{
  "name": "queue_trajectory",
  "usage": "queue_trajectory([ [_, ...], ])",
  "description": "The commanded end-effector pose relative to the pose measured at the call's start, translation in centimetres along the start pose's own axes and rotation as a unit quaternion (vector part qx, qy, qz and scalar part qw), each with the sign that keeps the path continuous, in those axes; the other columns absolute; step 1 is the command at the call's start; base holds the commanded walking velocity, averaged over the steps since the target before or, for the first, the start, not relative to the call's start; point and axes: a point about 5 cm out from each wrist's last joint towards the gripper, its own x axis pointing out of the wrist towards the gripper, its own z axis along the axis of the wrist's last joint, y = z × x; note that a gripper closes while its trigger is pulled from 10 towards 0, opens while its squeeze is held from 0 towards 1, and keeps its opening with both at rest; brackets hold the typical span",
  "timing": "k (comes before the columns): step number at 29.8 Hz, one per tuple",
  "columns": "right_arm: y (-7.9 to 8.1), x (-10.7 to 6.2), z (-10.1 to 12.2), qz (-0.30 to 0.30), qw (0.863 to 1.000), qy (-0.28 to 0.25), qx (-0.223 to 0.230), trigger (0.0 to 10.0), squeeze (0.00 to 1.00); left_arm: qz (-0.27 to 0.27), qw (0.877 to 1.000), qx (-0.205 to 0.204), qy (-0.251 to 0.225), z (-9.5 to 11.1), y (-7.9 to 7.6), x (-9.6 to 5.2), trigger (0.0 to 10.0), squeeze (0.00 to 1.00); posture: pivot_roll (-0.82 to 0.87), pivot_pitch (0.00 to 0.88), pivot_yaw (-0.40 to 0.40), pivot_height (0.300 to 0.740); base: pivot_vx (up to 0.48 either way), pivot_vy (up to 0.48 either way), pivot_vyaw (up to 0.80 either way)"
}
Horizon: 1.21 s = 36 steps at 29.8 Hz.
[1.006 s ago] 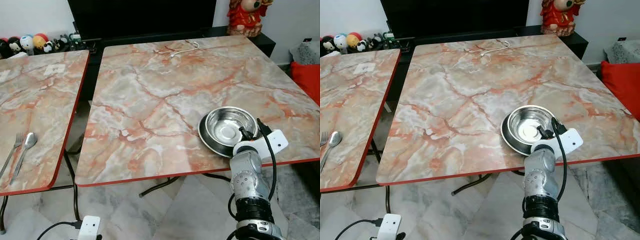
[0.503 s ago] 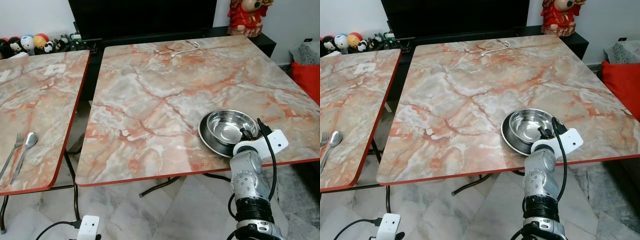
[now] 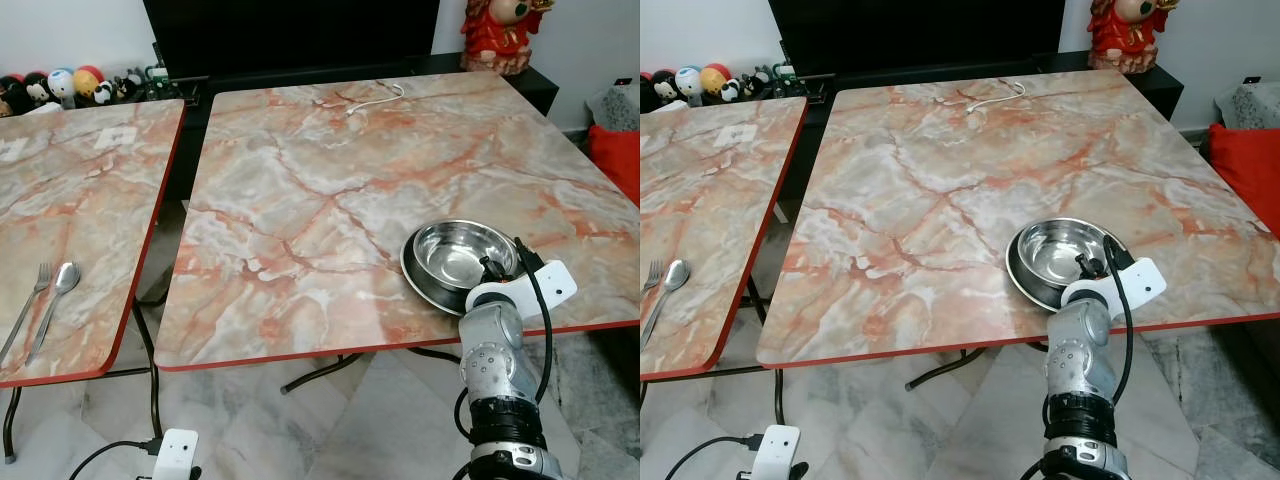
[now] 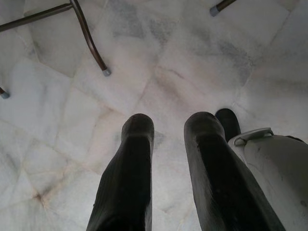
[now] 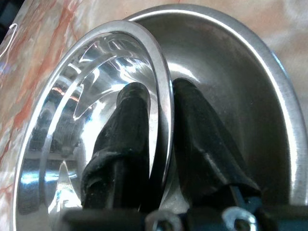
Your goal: Setting the table
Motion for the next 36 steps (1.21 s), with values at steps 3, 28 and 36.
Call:
queue_trajectory([
  [3, 0.1, -0.5, 0.4, -0.003, 1.0, -0.015, -0.001, 10.0, 0.0, 0.006, 1.0, 0.0, 0.0, 0.0, 0.4, 0.0, 10.0, 0.0, -0.09, 0.052, 0.073, 0.74, 0.0, 0.0, 0.0],
  [28, -0.8, -1.5, 1.2, -0.019, 0.998, -0.064, -0.024, 10.0, 0.0, 0.004, 1.0, -0.002, 0.002, 0.0, 0.2, 0.0, 10.0, 0.0, -0.1, 0.051, 0.07, 0.74, 0.0, 0.0, 0.0],
  [36, -1.0, -1.8, 1.1, -0.025, 0.997, -0.068, -0.041, 10.0, 0.0, 0.003, 1.0, -0.003, 0.002, 0.0, 0.2, 0.0, 10.0, 0.0, -0.09, 0.048, 0.067, 0.74, 0.0, 0.0, 0.0],
])
